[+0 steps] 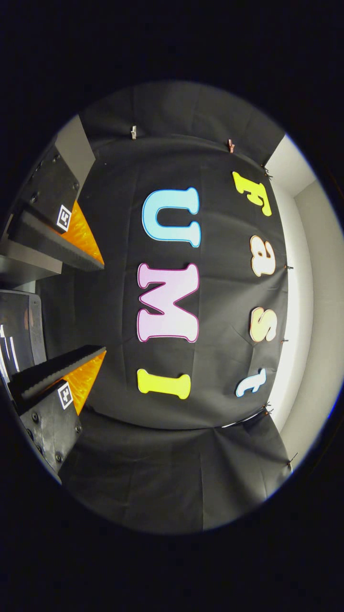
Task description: Put the clothes into the washing machine and then close the washing machine lid.
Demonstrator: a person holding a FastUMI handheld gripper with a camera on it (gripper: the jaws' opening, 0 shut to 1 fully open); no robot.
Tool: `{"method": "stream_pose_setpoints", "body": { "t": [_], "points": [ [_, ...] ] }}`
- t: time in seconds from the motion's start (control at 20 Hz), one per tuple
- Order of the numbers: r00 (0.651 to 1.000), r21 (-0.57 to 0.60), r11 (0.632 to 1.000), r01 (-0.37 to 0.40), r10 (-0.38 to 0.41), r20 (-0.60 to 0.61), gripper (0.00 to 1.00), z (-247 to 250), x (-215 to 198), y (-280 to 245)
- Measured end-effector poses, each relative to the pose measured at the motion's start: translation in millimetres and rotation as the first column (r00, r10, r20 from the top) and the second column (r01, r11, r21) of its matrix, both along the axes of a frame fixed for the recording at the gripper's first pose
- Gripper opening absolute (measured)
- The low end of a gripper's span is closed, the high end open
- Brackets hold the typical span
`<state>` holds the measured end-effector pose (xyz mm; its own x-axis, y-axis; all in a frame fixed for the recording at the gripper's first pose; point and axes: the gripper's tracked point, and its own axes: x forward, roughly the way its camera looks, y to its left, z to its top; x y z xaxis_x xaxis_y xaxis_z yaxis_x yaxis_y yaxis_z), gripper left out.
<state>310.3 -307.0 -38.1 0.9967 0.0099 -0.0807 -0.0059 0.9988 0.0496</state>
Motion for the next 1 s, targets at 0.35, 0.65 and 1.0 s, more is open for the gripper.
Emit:
{"method": "stream_pose_setpoints", "body": {
  "t": [0.35,0.65,1.0],
  "points": [
    [1.0,0.005,1.0,0.005,-0.005,0.011,0.98,6.4,-4.4,-0.2],
    [1.0,0.016,1.0,0.008,-0.009,0.019,0.98,9.8,-7.3,-2.3],
    [1.0,0.031,0.999,0.02,-0.02,0.011,0.98,11.1,-8.5,-7.0]
  ]
}}
